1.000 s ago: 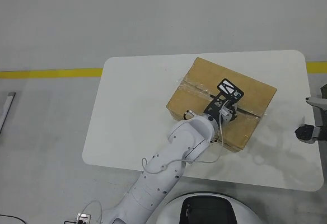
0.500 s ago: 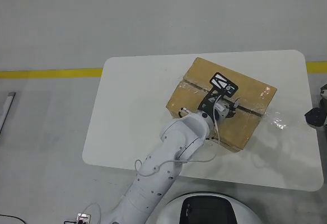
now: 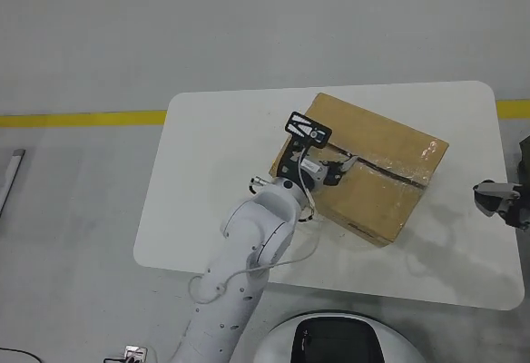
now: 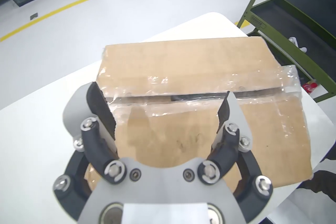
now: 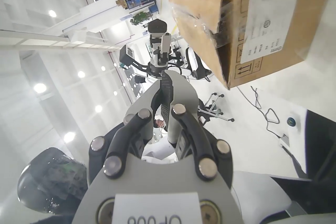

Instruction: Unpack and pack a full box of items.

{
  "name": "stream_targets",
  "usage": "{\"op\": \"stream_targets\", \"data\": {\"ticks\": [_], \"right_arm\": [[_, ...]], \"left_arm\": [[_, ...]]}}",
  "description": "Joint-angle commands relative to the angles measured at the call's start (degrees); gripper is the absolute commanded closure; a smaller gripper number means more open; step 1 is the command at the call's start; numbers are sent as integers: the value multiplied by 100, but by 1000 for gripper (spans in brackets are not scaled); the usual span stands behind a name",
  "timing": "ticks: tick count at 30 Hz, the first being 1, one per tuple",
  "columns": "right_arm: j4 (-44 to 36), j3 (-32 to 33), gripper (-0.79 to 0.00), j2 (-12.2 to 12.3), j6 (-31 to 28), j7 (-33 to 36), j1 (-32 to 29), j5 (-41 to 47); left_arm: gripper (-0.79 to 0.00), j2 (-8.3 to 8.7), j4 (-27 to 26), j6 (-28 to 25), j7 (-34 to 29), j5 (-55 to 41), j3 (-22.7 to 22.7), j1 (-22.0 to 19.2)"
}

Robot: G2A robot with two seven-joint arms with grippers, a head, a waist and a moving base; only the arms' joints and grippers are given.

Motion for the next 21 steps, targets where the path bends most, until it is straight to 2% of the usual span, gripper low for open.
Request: {"op": "stream_targets", "data": {"ticks": [1, 11, 17, 20, 21], "right_arm": [[175, -199, 0, -9, -158, -77, 45, -236], [591, -1060, 0, -2, -470, -789, 630, -1192], [555, -1622, 0, 11, -423, -1163, 943, -2095], [544, -1784, 0, -11, -449, -1467, 1016, -2245], [526, -1808, 0, -19, -450, -1566, 1004, -2285]], "left_arm": [[-785, 30, -123, -7, -30, 58, -142, 91], [-785, 115, -534, 68, -125, 335, -493, 350], [-785, 157, -525, 85, -164, 642, -616, 397], [-785, 184, -483, 123, -143, 939, -692, 410], [-665, 194, -478, 127, -122, 1058, -717, 414]]}}
